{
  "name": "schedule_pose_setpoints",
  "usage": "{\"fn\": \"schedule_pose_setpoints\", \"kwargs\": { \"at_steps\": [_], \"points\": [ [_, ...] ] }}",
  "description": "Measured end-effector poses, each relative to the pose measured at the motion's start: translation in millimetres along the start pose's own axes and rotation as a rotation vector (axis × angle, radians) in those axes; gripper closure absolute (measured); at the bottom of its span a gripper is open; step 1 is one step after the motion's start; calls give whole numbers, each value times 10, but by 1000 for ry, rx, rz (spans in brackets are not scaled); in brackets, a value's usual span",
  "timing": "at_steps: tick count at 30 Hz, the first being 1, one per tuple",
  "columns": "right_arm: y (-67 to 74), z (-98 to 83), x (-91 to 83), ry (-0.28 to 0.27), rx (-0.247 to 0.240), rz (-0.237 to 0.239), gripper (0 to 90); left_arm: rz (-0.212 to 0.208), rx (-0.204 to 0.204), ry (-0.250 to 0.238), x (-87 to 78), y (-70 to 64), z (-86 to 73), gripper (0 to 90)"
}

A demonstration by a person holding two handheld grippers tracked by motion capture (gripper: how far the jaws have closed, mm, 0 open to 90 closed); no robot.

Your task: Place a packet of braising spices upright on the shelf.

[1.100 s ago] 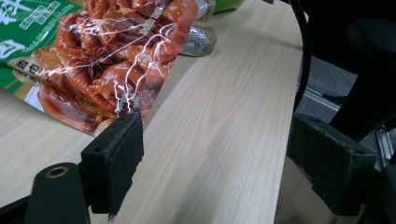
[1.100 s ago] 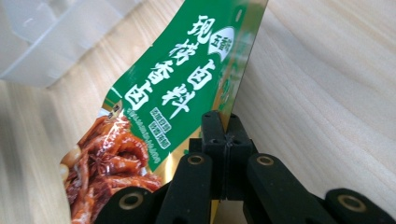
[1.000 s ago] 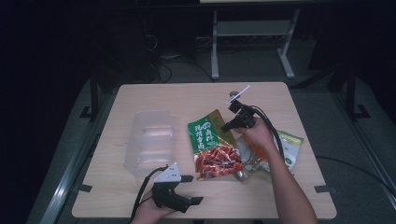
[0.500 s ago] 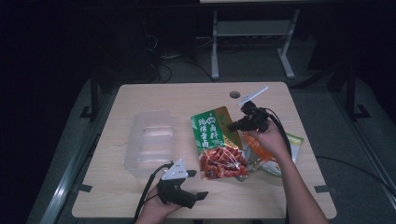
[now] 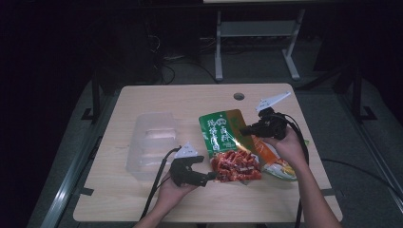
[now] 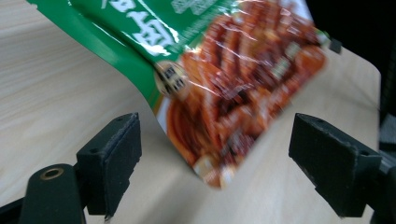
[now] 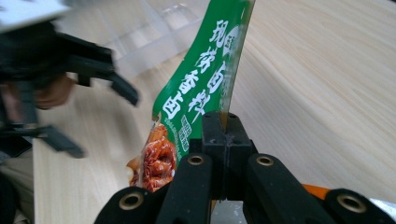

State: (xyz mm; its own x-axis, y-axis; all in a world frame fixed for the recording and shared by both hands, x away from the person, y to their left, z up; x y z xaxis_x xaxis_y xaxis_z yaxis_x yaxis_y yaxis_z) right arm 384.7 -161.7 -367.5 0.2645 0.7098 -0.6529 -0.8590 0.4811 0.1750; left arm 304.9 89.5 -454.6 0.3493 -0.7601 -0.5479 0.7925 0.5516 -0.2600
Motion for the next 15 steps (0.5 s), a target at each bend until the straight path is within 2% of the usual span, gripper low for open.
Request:
{"fn": "schedule_pose_setpoints", "kwargs": {
  "at_steps": [3, 5, 6, 7, 8, 9, 10, 11, 12, 13, 14, 15],
  "points": [
    [32, -23, -51, -15, -2, 7, 899, -9, -44, 19, 151, 22, 38, 149],
    [71, -42, -100, -35, -19, 4, 899, -20, -89, 22, 227, 65, 61, 144],
    [135, -75, -141, -66, -31, 5, 899, -45, -146, 12, 274, 132, 87, 147],
    [157, -96, -152, -81, -38, 4, 899, -45, -146, 12, 274, 132, 87, 155],
    [174, -117, -167, -82, -41, 0, 899, -67, -182, 8, 316, 170, 104, 173],
    [184, -132, -175, -89, -38, 2, 899, -67, -182, 8, 316, 170, 104, 213],
    [184, -132, -175, -89, -38, 2, 899, -84, -188, 4, 326, 176, 111, 213],
    [182, -153, -195, -72, -44, -17, 899, -110, -196, 0, 337, 177, 118, 320],
    [182, -153, -195, -72, -44, -17, 899, -127, -200, -1, 343, 180, 129, 320],
    [163, -188, -196, -73, -29, -8, 899, -148, -198, -29, 342, 179, 151, 437],
    [153, -212, -185, -73, -26, -9, 899, -148, -198, -29, 342, 179, 151, 492],
    [153, -212, -185, -73, -26, -9, 899, -152, -194, -25, 334, 182, 158, 492]
  ]
}}
Point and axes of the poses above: each handheld gripper's, and its own axes: x roughly forward along the jaws, z roughly out of its top, y roughly to its left, the point moved 3 cm from there along x, roughly forward along the jaws, and after that the axes turned 1 degree about -x, right-handed, at the moved point
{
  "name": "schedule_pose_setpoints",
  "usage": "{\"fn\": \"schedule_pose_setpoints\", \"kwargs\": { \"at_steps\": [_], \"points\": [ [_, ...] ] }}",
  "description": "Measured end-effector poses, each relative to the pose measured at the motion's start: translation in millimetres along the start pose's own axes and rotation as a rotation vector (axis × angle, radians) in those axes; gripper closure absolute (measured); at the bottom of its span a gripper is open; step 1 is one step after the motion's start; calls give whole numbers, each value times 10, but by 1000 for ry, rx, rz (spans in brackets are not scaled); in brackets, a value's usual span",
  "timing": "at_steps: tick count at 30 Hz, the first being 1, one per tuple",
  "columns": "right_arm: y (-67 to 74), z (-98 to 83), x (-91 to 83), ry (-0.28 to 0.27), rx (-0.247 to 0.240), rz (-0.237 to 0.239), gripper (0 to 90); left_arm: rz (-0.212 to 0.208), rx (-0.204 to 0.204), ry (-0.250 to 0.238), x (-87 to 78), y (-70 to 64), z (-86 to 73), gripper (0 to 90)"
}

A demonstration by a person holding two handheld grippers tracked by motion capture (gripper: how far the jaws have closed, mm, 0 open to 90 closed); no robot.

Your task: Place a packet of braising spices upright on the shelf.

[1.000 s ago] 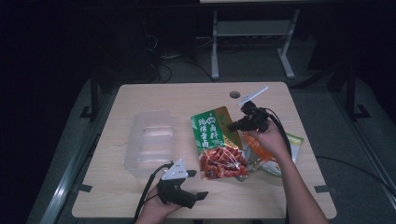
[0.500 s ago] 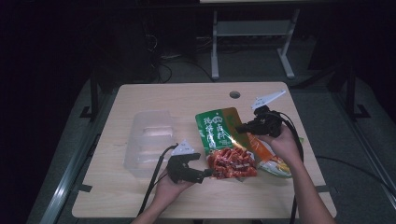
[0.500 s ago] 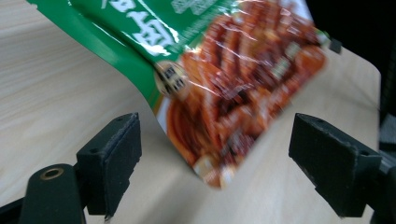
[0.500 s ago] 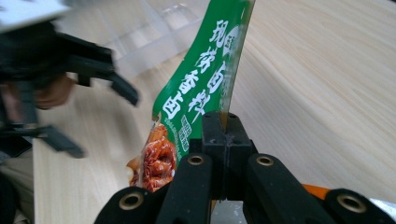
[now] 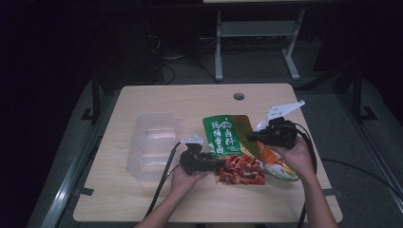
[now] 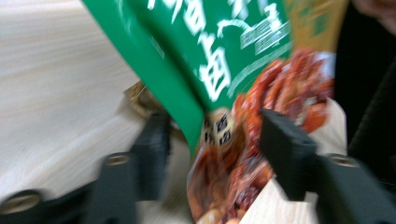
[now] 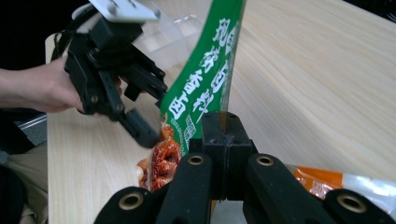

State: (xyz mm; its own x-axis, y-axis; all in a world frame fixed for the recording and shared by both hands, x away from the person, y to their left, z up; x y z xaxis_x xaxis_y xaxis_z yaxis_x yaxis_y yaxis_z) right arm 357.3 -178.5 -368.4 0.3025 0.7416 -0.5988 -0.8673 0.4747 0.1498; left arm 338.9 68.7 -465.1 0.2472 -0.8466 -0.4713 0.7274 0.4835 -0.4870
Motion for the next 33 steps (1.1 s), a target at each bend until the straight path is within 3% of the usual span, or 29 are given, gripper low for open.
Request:
{"fn": "schedule_pose_setpoints", "kwargs": {
  "at_steps": [3, 5, 11, 20, 27, 33],
  "points": [
    [-23, -74, 36, 23, 21, 5, 898, -11, 21, 4, -13, -7, 13, 634],
    [-26, -100, 40, 18, 21, 7, 898, -35, 13, 6, -32, -14, 13, 750],
    [-49, -148, 9, -4, 57, 31, 894, -34, 7, -6, -76, -61, 8, 844],
    [-83, -252, 62, 22, 87, 61, 865, -7, 74, -30, -163, -75, -11, 875],
    [-82, -312, 230, 75, 109, 113, 803, 4, 90, -36, -162, -120, -20, 876],
    [-31, -308, 289, 69, 100, 148, 887, 11, 97, -37, -199, -131, -54, 854]
  ]
}}
Point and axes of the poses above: each handheld gripper's, and its own axes: x roughly forward along the jaws, z roughly out of its top, y roughly to its left, the point moved 3 cm from there along x, roughly forward along the jaws, and after that the axes turned 1 degree about -x, right-handed, at the moved point
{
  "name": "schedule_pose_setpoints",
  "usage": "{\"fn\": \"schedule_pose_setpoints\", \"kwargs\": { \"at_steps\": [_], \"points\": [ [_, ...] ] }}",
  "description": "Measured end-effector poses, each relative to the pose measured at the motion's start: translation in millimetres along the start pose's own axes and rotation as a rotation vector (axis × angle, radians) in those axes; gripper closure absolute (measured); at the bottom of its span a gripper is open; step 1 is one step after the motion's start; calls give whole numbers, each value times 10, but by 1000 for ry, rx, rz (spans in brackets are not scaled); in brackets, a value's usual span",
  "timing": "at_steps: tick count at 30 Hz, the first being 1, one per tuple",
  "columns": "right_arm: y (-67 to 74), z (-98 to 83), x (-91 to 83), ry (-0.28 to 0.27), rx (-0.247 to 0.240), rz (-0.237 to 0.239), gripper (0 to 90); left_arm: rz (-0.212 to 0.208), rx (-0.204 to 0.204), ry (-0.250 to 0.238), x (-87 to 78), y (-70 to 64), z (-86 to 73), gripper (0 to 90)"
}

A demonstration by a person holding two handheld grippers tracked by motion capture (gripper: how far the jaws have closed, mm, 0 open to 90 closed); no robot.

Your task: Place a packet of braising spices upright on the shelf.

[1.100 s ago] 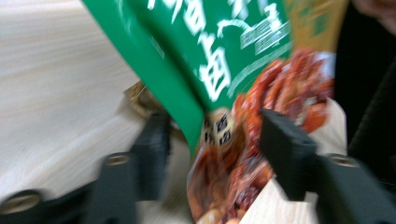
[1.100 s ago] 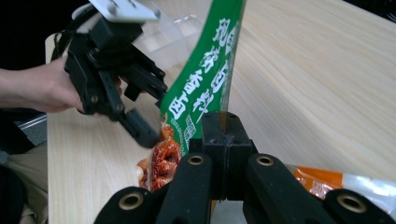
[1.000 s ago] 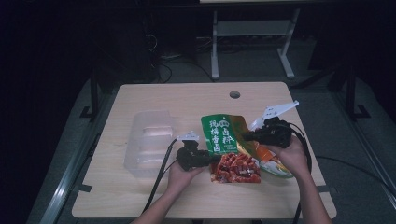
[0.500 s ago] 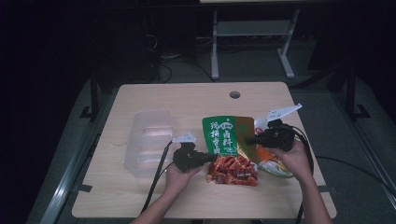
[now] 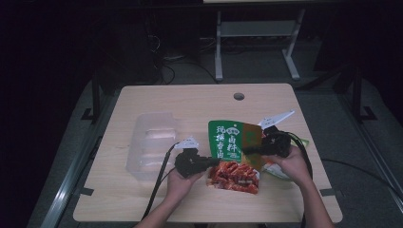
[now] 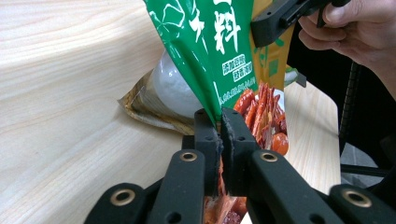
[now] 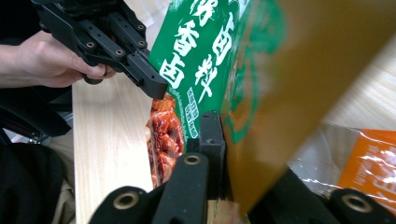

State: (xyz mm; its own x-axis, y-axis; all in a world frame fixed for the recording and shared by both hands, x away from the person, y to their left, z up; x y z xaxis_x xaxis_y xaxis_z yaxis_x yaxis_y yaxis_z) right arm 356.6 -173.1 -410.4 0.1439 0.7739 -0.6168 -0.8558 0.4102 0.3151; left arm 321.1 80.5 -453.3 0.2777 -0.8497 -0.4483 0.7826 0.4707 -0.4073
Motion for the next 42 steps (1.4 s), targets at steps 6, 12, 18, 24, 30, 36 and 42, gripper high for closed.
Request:
{"fn": "schedule_pose_setpoints", "kwargs": {
  "at_steps": [6, 12, 18, 24, 30, 36, 42],
  "points": [
    [106, -15, -13, -19, -28, -41, 892, 113, 112, 23, -125, -143, -36, 689],
    [177, -49, -50, -49, -15, -41, 893, 146, 160, 83, -344, -201, -173, 597],
    [246, -36, -56, -68, -22, -57, 894, 177, 202, 103, -503, -241, -325, 500],
    [289, -7, -40, -64, -14, -73, 895, 164, 216, 106, -560, -248, -386, 392],
    [373, 77, -52, -89, -24, -63, 896, 136, 244, 130, -540, -260, -439, 341],
    [503, 199, -75, -98, -53, -76, 897, 121, 274, 151, -517, -289, -485, 316],
    [572, 440, -106, -94, -76, -123, 898, 102, 293, 152, -504, -331, -492, 295]
  ]
}}
Point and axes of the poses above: each handheld gripper's, and its own axes: x roughly forward along the jaws, z roughly out of its top, y roughly to its left, the point moved 3 cm from there along x, roughly forward along the jaws, and after that the axes turned 1 degree about -x, right-handed, at the moved point
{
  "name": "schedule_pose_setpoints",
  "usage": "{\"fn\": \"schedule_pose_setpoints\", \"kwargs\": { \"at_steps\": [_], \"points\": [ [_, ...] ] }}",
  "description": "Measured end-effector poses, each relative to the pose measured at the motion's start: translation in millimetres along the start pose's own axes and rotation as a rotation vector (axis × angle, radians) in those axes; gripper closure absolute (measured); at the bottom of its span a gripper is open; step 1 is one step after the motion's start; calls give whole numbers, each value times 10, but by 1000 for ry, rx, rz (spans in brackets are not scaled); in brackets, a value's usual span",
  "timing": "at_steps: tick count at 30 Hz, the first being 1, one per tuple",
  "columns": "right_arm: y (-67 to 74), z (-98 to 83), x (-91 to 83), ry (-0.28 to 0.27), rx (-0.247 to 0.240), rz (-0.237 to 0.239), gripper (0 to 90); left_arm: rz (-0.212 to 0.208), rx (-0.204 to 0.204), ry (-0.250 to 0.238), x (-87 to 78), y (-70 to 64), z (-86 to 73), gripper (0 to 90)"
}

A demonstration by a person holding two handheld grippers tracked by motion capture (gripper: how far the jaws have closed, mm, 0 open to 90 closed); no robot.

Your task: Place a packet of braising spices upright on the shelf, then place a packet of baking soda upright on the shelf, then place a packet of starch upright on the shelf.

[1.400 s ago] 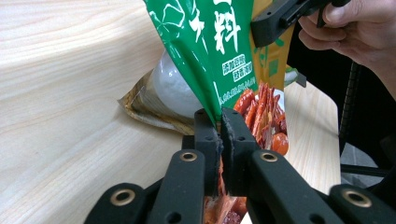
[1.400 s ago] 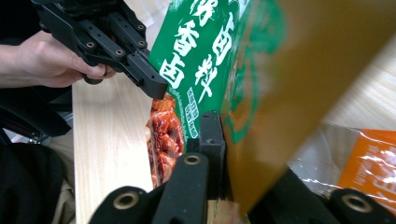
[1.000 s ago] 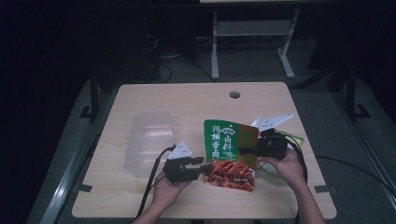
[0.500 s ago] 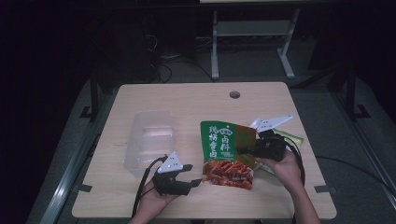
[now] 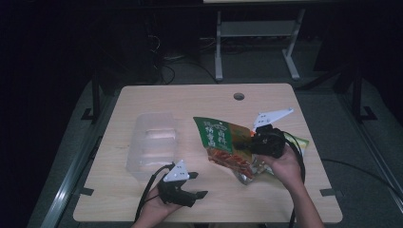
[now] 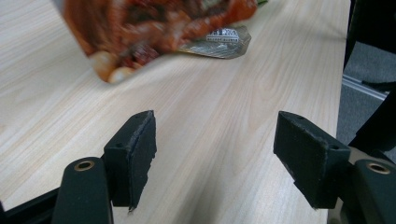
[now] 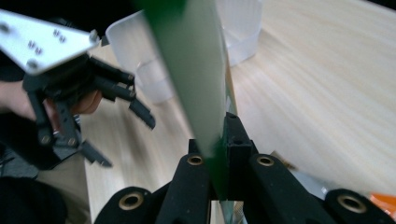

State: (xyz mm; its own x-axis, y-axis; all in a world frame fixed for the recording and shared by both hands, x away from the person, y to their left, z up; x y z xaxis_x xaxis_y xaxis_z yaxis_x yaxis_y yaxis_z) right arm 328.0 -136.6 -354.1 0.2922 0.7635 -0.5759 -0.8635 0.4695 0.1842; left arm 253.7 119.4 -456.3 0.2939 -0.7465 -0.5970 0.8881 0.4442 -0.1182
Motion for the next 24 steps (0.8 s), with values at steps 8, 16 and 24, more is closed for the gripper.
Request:
{"fn": "schedule_pose_setpoints", "kwargs": {
  "at_steps": [8, 16, 24],
  "points": [
    [-63, 344, -2, -19, -7, 1, 898, 0, 0, -9, -14, 13, 11, 291],
    [-102, 579, 47, -5, -38, -20, 898, 2, -9, -20, -23, 14, 16, 280],
    [-140, 654, 120, 13, -35, -15, 897, -6, 7, -12, -21, -10, 36, 274]
  ]
}}
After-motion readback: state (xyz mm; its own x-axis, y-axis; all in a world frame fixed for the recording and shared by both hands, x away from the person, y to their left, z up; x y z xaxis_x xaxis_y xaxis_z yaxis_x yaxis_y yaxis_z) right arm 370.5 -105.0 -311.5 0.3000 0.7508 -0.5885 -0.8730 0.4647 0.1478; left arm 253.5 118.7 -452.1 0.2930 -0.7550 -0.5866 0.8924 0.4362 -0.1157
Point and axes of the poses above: each handheld gripper's, and its own axes: x roughly forward along the jaws, z roughly out of its top, y roughly to its left, the point moved 3 cm from there along x, roughly forward along the jaws, and after that the axes turned 1 degree about -x, right-handed, at the moved point
